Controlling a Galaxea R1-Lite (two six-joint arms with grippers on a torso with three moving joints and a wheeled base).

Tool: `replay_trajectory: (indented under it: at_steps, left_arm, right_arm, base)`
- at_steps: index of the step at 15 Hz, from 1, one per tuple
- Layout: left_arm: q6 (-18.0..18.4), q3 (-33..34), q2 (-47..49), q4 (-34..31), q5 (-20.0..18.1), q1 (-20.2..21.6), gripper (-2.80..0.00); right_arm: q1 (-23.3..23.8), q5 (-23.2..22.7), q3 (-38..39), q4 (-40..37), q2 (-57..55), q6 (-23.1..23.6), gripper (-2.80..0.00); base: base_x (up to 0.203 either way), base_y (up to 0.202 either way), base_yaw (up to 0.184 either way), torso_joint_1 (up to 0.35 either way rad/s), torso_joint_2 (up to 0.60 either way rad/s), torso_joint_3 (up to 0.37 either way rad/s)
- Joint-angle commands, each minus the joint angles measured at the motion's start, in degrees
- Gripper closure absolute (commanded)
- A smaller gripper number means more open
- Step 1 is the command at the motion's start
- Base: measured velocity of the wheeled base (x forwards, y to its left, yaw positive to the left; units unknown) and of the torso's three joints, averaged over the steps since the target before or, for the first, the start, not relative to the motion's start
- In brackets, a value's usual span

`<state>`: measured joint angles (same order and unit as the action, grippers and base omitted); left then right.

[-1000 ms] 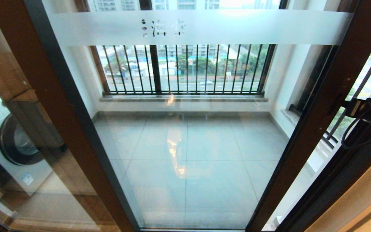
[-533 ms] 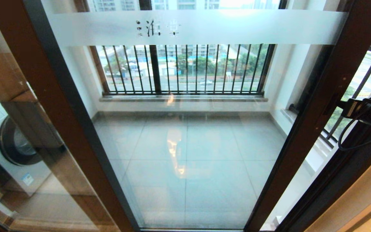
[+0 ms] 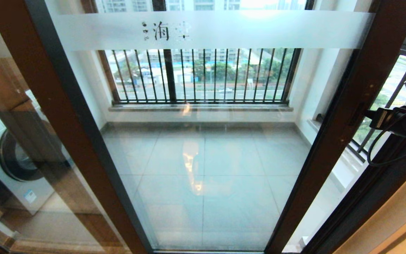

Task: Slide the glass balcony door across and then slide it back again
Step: Open the slid door

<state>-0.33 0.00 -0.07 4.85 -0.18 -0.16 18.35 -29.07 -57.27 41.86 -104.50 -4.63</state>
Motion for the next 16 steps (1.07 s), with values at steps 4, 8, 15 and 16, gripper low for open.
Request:
replay_trajectory:
  at_steps: [4, 8, 15, 16]
  left_arm:
    - [-0.02, 1.93, 0.07, 0.07, 0.01, -0.02, 0.00]
    - [-0.02, 1.93, 0.07, 0.07, 0.01, -0.02, 0.00]
    - [-0.02, 1.93, 0.07, 0.07, 0.01, 0.06, 0.00]
    - [-0.02, 1.93, 0.07, 0.07, 0.01, -0.02, 0.00]
  right_arm:
    - [-0.86, -0.11, 0.32, 0.24, 0.16, -0.05, 0.00]
    - [-1.46, 1.80, 0.32, 0.24, 0.09, -0.20, 0.00]
    - [-3.04, 2.67, 1.20, 0.24, 0.88, -0.20, 0.00]
    - [-3.45, 3.25, 1.44, 0.24, 0.97, -0.12, 0.00]
  base:
    - [0.000, 0.000, 0.000, 0.000, 0.00, 0.000]
    - [0.000, 0.000, 0.000, 0.000, 0.00, 0.000]
    - [0.000, 0.000, 0.000, 0.000, 0.00, 0.000]
    - [0.000, 0.000, 0.000, 0.000, 0.00, 0.000]
